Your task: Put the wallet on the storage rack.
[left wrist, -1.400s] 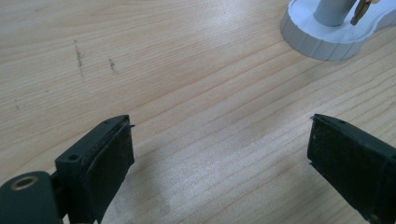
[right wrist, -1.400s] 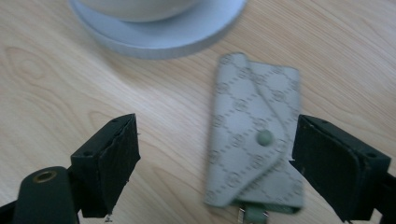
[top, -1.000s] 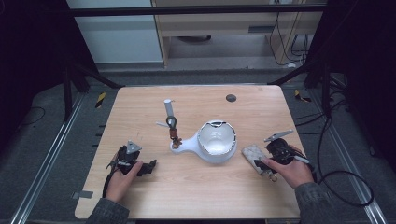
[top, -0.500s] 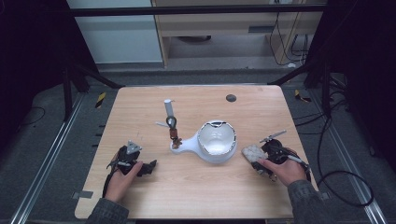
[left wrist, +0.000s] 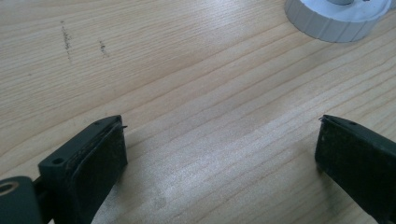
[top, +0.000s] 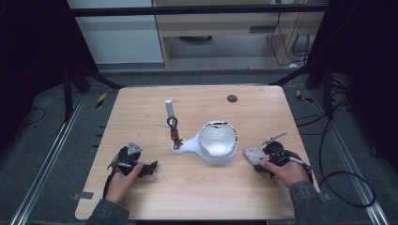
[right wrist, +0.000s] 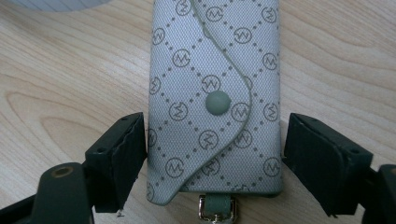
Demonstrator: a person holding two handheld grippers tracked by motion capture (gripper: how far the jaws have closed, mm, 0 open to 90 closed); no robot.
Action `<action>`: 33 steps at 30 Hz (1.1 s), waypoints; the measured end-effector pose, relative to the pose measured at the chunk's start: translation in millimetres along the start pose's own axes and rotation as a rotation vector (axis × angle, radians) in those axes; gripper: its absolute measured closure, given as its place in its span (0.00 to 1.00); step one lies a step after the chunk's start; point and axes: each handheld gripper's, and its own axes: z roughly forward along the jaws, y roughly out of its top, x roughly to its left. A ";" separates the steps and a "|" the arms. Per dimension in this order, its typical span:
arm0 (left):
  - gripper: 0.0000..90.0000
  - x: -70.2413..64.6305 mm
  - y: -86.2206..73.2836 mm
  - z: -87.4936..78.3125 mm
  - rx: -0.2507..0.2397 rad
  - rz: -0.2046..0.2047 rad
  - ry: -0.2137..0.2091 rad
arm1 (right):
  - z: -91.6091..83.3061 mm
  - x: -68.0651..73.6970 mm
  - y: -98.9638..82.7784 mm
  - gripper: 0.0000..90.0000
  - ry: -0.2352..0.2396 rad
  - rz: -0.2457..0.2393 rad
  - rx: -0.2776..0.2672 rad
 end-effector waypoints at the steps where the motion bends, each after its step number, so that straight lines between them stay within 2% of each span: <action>1: 0.02 0.0 0.0 0.0 0.000 0.000 0.000 | 0.1 -0.1 -0.2 0.24 -0.001 -0.001 0.001; 12: 0.02 -0.2 0.0 0.1 -0.002 -0.001 -0.001 | 2.2 1.2 0.0 0.24 0.003 -0.012 0.029; 22: 0.01 -0.2 0.0 0.1 -0.001 0.000 -0.002 | 1.7 0.8 3.6 0.24 -0.002 -0.031 0.093; 33: 0.01 -0.3 0.0 0.0 0.000 0.003 -0.004 | 2.3 2.0 8.8 0.30 -0.008 -0.054 0.131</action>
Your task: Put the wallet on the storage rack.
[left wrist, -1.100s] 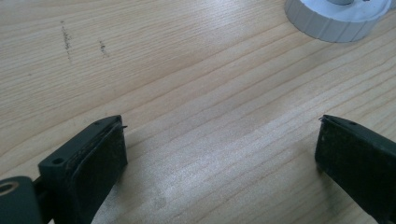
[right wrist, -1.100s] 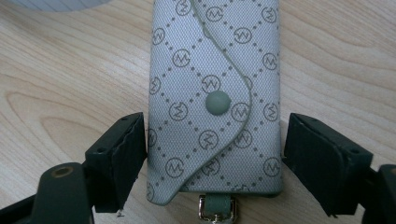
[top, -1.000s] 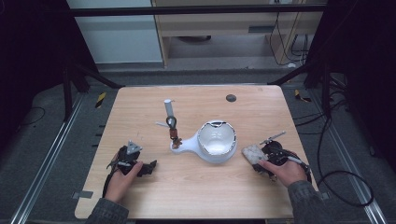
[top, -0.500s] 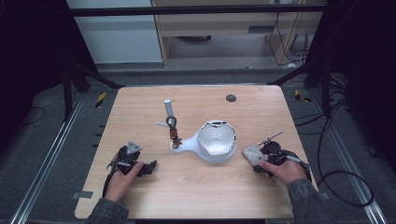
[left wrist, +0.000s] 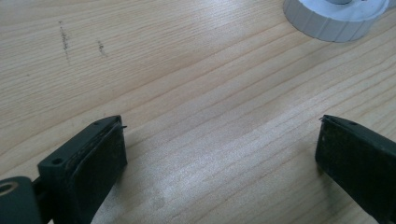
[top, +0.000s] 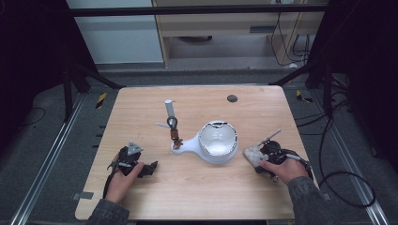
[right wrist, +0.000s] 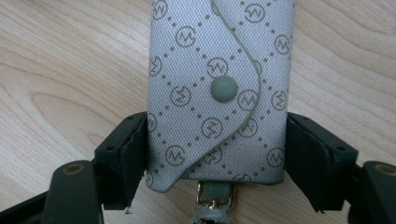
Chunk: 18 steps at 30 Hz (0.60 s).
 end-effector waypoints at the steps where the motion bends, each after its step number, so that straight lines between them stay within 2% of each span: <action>1: 0.01 0.0 0.0 0.0 0.000 0.000 0.000 | -0.6 -0.2 0.5 0.31 -0.003 -0.008 0.000; 3: 0.01 -0.3 0.0 0.3 -0.004 -0.004 0.000 | -1.9 0.6 0.8 0.32 -0.004 -0.017 0.002; 7: 0.01 -0.2 0.0 0.2 -0.003 -0.002 0.000 | -7.4 2.1 1.5 0.33 -0.024 -0.067 0.007; 16: 0.01 -1.0 -0.3 0.1 -0.004 -0.007 0.001 | -33.0 10.1 3.2 0.34 -0.041 -0.150 -0.008; 18: 0.01 -0.9 -0.3 0.1 -0.004 -0.006 0.000 | -35.5 10.5 3.5 0.34 -0.041 -0.154 -0.012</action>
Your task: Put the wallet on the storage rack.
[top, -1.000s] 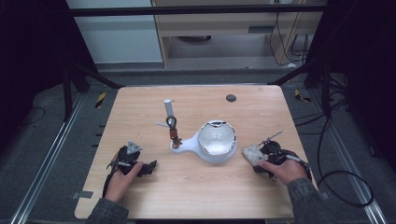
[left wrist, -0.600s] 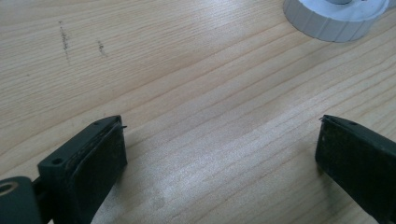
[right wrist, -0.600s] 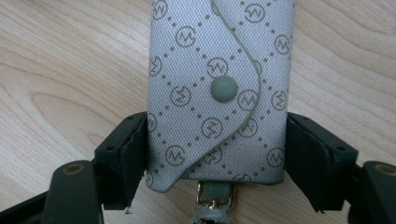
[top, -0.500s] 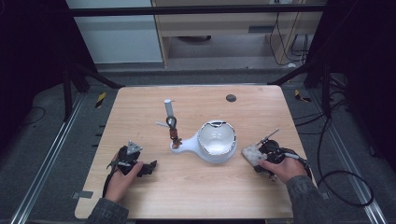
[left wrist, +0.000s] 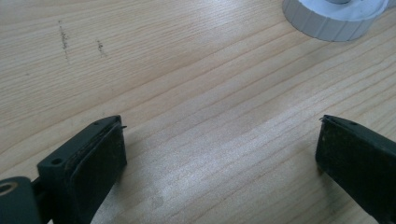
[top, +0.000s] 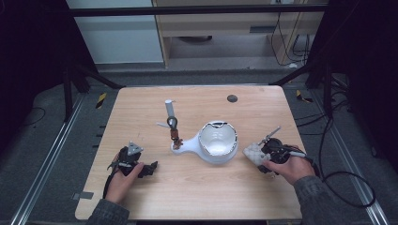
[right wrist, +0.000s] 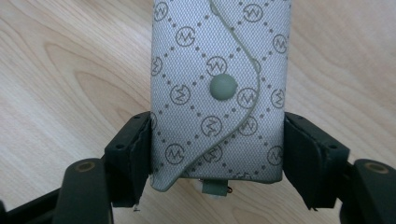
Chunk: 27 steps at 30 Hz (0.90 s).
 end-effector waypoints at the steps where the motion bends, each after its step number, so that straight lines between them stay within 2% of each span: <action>1: 0.01 0.0 0.0 0.0 0.000 0.000 0.000 | -6.6 1.7 0.4 0.34 -0.009 -0.014 -0.016; 3: 0.01 -0.1 0.0 0.1 0.000 0.000 -0.001 | -9.0 2.9 0.2 0.34 -0.011 -0.015 -0.017; 14: 0.01 -0.1 -0.1 -0.2 0.004 0.006 -0.003 | -30.4 12.6 3.2 0.34 -0.047 -0.104 -0.035; 17: 0.00 -0.3 0.1 0.3 0.004 0.005 -0.004 | -34.9 15.5 5.4 0.34 -0.056 -0.112 -0.034; 27: 0.00 -0.1 0.3 0.4 0.005 0.009 -0.007 | -48.9 24.2 21.4 0.34 -0.079 -0.179 -0.035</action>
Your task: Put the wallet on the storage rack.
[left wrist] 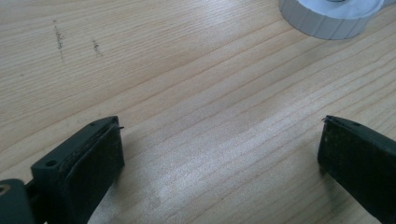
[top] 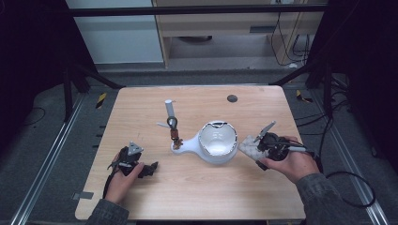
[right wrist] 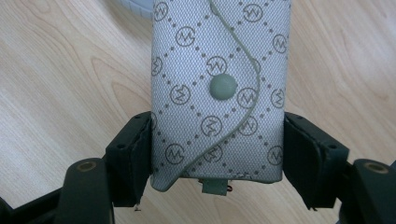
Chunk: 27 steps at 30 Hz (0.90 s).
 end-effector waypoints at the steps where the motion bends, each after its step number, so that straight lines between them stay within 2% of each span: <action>1: 0.00 0.0 0.0 0.0 0.000 0.000 0.000 | -1.5 1.3 2.7 0.34 -0.003 -0.008 0.004; 8: 0.00 -0.1 -0.1 -0.2 0.001 0.002 0.001 | -10.1 7.6 15.4 0.34 -0.016 -0.054 -0.005; 19: 0.00 -0.2 -0.1 -0.2 0.002 0.003 -0.001 | -25.3 13.8 29.8 0.34 -0.028 -0.095 -0.015; 27: 0.00 -0.6 -0.2 -0.1 -0.001 0.000 -0.002 | -28.5 21.2 42.3 0.34 -0.028 -0.129 -0.031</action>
